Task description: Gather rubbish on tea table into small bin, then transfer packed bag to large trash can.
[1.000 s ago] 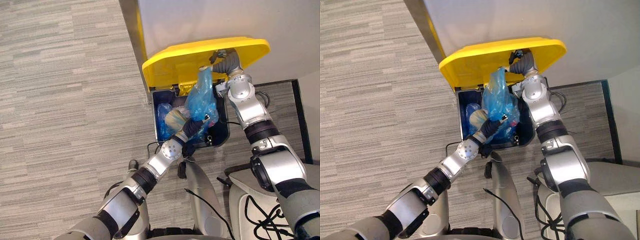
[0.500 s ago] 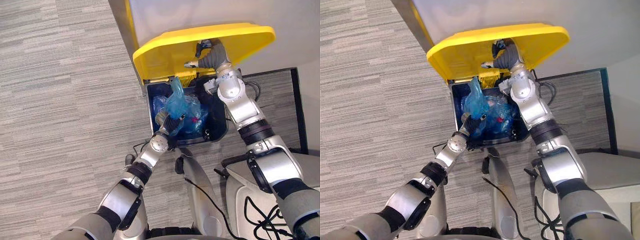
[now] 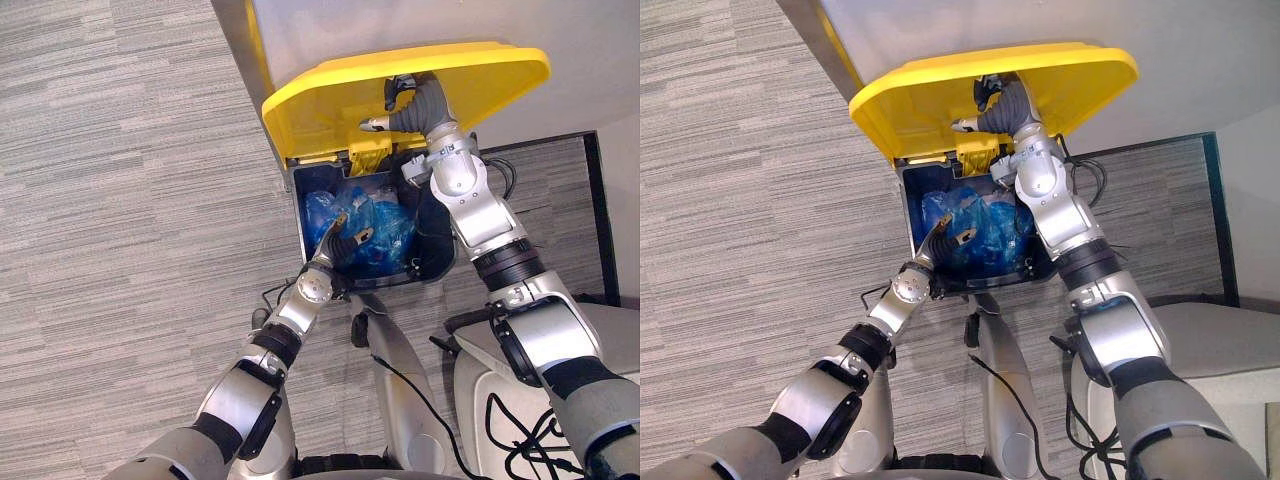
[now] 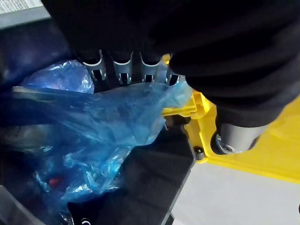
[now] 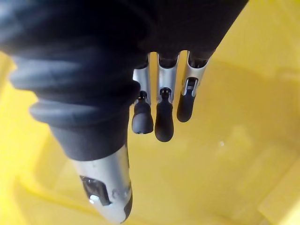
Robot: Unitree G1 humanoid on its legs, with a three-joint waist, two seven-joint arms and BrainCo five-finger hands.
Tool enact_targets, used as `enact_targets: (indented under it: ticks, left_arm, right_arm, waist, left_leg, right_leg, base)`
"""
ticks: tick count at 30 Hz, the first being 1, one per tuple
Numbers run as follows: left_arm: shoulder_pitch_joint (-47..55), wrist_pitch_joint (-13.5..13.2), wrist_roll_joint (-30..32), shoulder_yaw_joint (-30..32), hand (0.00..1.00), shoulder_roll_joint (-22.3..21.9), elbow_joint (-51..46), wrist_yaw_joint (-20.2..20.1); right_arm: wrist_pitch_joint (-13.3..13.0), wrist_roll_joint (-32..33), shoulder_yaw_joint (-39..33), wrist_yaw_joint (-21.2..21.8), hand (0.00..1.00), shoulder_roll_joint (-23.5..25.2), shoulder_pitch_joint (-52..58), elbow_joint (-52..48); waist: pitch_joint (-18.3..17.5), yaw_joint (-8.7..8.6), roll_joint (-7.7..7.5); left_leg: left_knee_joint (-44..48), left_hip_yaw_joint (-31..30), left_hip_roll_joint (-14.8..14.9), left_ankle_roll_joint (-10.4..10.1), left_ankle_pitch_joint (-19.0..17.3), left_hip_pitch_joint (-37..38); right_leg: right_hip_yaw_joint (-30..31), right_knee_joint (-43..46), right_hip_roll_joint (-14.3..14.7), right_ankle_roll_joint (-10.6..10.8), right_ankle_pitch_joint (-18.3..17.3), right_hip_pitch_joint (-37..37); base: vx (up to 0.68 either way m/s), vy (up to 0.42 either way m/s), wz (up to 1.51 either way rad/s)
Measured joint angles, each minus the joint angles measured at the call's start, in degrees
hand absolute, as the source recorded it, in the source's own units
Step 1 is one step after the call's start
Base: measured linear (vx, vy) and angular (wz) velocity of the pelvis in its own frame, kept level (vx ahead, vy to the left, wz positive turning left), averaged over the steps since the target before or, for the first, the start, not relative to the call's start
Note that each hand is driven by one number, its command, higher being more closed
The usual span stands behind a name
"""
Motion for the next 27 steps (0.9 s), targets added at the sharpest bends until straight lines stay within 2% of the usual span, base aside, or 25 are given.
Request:
enact_targets:
  ticks: [6,12,15,17,22,27]
  left_arm:
    - [3.45,0.06,-1.50,-0.06,0.00,1.27,-1.00,-0.07]
    - [12.55,-0.26,-6.48,-0.10,0.00,7.75,-8.92,-0.35]
    - [17.70,-2.02,-8.93,1.05,0.00,10.43,-14.26,-1.55]
    - [23.28,-3.89,-10.94,3.34,0.00,11.47,-17.03,-3.07]
    - [33.47,-3.96,-13.92,7.03,0.00,12.66,-17.85,-6.31]
    - [39.71,-3.90,-14.17,11.46,0.00,13.98,-14.08,-8.13]
  right_arm:
    - [-0.02,-0.10,-0.01,0.15,0.00,0.37,4.52,0.46]
    - [-0.04,-0.59,-1.18,0.28,0.00,0.45,12.56,1.38]
    - [0.04,-0.66,-3.68,0.37,0.00,0.60,17.11,2.59]
    - [0.08,-1.30,-5.60,1.37,0.00,1.52,22.52,2.62]
    - [0.07,-3.32,-7.37,2.72,0.00,4.80,31.08,2.80]
    - [0.07,-5.18,-7.73,3.93,0.00,6.40,34.92,2.96]
  waist:
    - [-0.37,0.24,-0.40]
    - [-0.41,1.07,-0.38]
    - [-0.53,1.62,-0.24]
    - [-2.91,1.75,-0.16]
    - [-7.32,1.79,0.98]
    - [-8.82,2.22,1.18]
  left_leg:
    - [-0.94,-0.17,-0.29,0.07,0.01,3.38]
    - [-4.59,-0.42,-0.57,0.47,0.85,8.45]
    - [-6.60,-0.54,-1.26,0.83,1.50,11.12]
    - [-7.77,-0.77,-1.86,1.21,1.77,12.42]
    - [-10.84,-1.00,-3.49,2.09,2.37,16.55]
    - [-12.71,-1.12,-4.46,2.70,2.89,19.27]
  right_leg:
    - [-0.19,-0.72,-0.27,0.00,-0.02,3.56]
    - [-0.78,-2.63,-0.55,0.04,0.03,8.32]
    - [-0.93,-2.87,-1.21,0.28,-0.24,10.45]
    - [-1.38,-2.94,-1.96,0.07,-0.56,11.63]
    - [-1.65,-2.97,-3.75,0.56,-1.63,14.79]
    - [-1.63,-2.97,-4.42,1.25,-2.15,16.78]
  base:
    - [0.01,-0.011,0.05]
    - [0.04,-0.025,0.09]
    - [0.06,0.003,0.12]
    - [0.06,0.034,0.17]
    - [0.08,0.059,0.13]
    - [0.04,0.030,0.05]
